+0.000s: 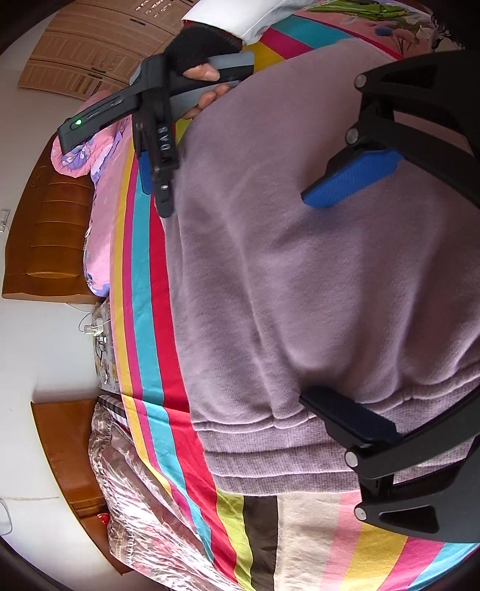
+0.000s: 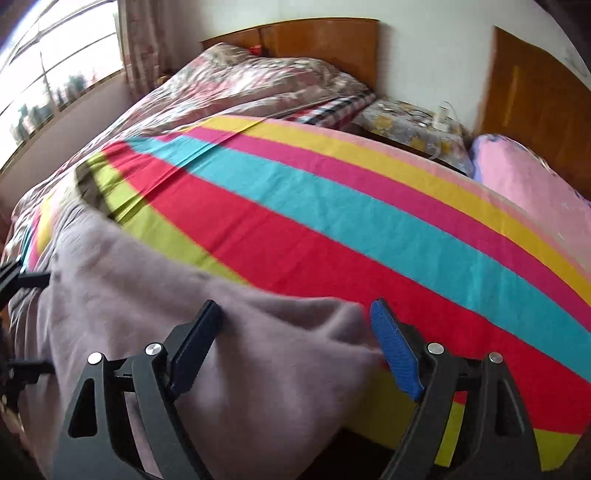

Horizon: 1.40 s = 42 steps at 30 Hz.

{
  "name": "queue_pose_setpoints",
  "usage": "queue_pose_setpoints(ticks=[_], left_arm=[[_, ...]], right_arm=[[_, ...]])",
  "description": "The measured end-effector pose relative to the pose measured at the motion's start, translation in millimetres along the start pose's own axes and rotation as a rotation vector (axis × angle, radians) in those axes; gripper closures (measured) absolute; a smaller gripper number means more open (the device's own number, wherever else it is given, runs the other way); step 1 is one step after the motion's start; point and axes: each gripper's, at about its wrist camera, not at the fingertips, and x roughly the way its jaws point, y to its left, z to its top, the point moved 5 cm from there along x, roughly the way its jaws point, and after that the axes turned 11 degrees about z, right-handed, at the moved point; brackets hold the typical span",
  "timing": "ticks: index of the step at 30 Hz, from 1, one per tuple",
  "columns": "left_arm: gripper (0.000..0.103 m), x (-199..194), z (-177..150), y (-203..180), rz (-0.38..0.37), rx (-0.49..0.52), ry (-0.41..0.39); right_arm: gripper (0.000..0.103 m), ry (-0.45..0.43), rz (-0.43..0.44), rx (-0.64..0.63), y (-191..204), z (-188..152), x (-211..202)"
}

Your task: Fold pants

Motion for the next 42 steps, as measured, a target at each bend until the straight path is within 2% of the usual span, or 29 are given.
queue_pose_setpoints(ticks=[2,4,6,8,11,13,15,16,19,21,23,24,25,27,28,30,32,36,39,41,42], left_arm=[[0.005,0.1,0.1,0.2,-0.003,0.001,-0.002],[0.003,0.2,0.2,-0.1,-0.009,0.0,-0.006],[0.002,0.1,0.1,-1.4,-0.008,0.003,-0.011],[0.002,-0.7,-0.6,-2.0,-0.005,0.006,-0.014],[0.002,-2.8,-2.2,-0.6,-0.007,0.002,-0.014],[0.002,-5.1,-3.8,-0.1,-0.009,0.003,-0.014],[0.002,-6.1,-4.4,-0.3,-0.012,0.003,-0.016],[0.002,-6.6,-4.4,-0.4,-0.009,0.003,-0.016],[0.002,-8.5,-3.9,-2.1,0.006,0.003,-0.018],[0.002,-8.3,-5.0,-2.9,0.016,0.007,-0.02],[0.002,-9.4,-6.5,-3.6,0.024,0.009,-0.025],[0.002,-10.4,-7.3,-4.0,0.029,0.009,-0.027],[0.002,-12.2,-8.1,-4.9,0.037,0.011,-0.029],[0.002,-21.4,-13.6,-7.1,0.057,0.024,-0.035],[0.002,-28.3,-17.1,-7.4,0.059,0.025,-0.04],[0.002,-44.0,-23.1,-4.1,0.045,0.001,-0.054],[0.002,-61.8,-27.5,2.6,0.035,-0.041,-0.089],[0.001,-77.3,-34.2,14.6,0.024,-0.112,-0.126],[0.001,-62.9,-43.2,12.7,0.064,-0.102,-0.084],[0.001,-51.7,-48.5,8.3,0.131,-0.054,-0.082],[0.001,-47.4,-50.5,7.2,0.159,-0.033,-0.085]], right_arm=[[0.023,-0.047,0.002,0.006,8.0,12.8,-13.0],[0.023,-0.048,0.045,-0.074,40.9,20.6,-17.3],[0.022,0.004,0.072,-0.197,81.9,22.3,-7.7],[0.022,0.085,0.062,-0.321,115.7,18.2,12.1],[0.022,0.209,0.02,-0.43,138.9,14.9,50.8],[0.021,0.215,0.004,-0.39,134.0,28.0,62.8],[0.021,0.155,-0.036,-0.329,127.3,46.5,58.1],[0.021,0.131,-0.02,-0.289,127.8,53.7,52.6],[0.021,0.087,0.128,-0.245,153.3,61.5,42.2],[0.021,0.147,0.149,-0.326,181.9,51.5,55.9],[0.021,0.211,0.109,-0.381,196.6,39.0,76.3],[0.019,0.212,0.098,-0.369,197.4,38.9,82.3],[0.018,0.187,0.098,-0.327,195.0,45.1,82.4],[0.019,0.096,0.021,-0.233,180.9,60.5,66.5],[0.019,0.055,0.016,-0.174,174.1,65.0,53.5],[0.019,-0.012,0.082,-0.102,170.2,62.6,18.2],[0.018,-0.066,0.102,-0.134,175.2,42.0,-22.4],[0.014,-0.112,0.001,-0.16,172.0,-39.6,-84.1],[0.014,-0.079,-0.082,-0.162,166.8,-106.5,-90.6],[0.014,-0.03,-0.128,-0.171,163.0,-138.4,-78.1],[0.014,-0.061,-0.134,-0.176,163.1,-145.7,-79.5]])
